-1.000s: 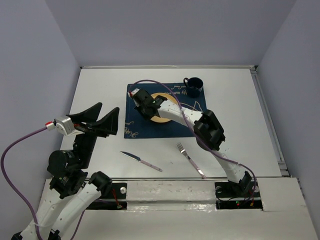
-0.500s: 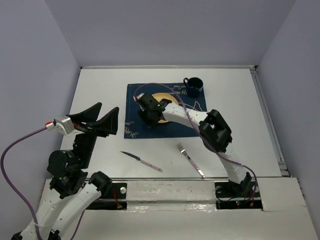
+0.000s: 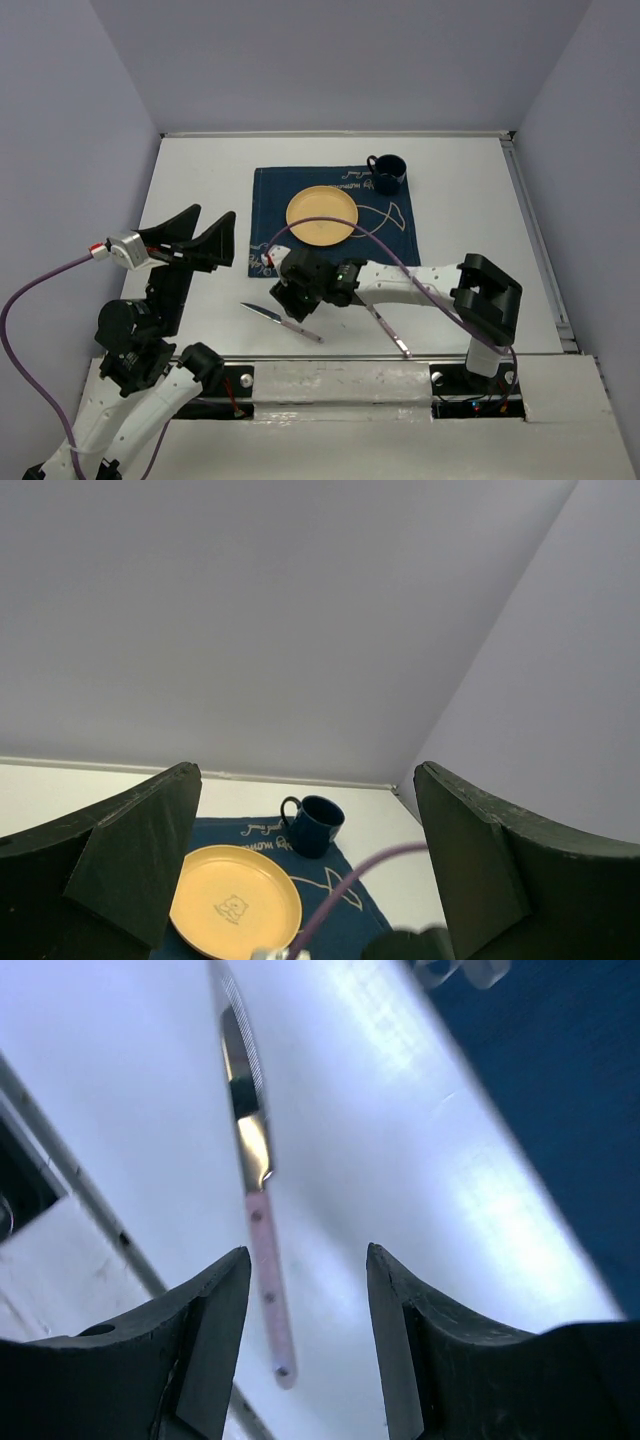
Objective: Set the dinner table for one person
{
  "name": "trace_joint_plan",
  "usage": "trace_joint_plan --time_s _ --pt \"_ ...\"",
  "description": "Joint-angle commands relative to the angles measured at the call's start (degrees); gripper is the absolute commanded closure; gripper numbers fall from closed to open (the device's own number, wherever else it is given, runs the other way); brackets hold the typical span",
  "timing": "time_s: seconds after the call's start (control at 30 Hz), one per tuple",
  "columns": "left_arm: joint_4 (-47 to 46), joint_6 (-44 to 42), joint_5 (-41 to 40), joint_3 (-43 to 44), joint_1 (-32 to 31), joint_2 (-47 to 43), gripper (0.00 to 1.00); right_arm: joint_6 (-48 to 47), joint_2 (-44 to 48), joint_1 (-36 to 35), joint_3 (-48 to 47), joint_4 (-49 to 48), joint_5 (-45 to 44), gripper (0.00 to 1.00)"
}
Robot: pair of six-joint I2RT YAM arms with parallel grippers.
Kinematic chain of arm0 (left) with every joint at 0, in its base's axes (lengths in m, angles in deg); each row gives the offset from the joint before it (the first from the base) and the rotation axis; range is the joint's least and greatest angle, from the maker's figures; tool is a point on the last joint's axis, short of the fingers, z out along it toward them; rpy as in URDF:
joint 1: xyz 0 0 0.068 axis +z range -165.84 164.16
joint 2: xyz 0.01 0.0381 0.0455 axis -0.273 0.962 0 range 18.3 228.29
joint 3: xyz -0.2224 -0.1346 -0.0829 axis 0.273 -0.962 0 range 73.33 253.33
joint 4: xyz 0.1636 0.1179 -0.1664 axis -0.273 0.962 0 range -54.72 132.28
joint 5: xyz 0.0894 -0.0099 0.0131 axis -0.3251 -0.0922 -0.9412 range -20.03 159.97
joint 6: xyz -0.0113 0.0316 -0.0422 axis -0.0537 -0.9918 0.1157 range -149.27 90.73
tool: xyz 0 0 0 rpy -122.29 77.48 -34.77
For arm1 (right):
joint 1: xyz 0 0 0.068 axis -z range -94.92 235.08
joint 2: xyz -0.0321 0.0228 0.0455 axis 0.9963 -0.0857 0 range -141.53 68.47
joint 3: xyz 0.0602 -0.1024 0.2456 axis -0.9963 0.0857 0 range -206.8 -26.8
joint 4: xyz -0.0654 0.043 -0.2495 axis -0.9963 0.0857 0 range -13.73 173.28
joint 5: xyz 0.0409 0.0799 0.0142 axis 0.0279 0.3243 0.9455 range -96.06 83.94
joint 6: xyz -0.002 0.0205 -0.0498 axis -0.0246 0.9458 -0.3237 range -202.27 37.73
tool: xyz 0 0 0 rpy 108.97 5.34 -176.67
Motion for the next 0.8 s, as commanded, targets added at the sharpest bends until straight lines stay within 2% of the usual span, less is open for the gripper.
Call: trace_joint_plan --time_s 0.0,0.23,0.67,0.7,0.77 --pt "-2.1 -1.0 -2.1 -0.1 0.7 0.9 0.01 4.7 1.1 -2.0 4.5 -4.5 5.8 0.46" --pt "-2.0 -0.9 -1.9 -0.1 1.2 1.5 0.01 7.2 -2.9 -4.5 4.1 -5.5 5.0 0.55" --pt "-1.9 -0.9 -1.6 -0.1 1.6 0.9 0.01 7.2 -7.1 -5.6 3.0 -5.1 4.2 0.64" --pt "-1.9 -0.9 -1.5 -0.1 1.6 0.8 0.01 7.0 -7.5 -6.1 2.7 -4.0 3.2 0.66" --pt "-2.0 -0.7 -1.3 -0.2 1.6 0.7 0.01 6.5 -8.2 -6.6 1.1 -2.5 1.8 0.85"
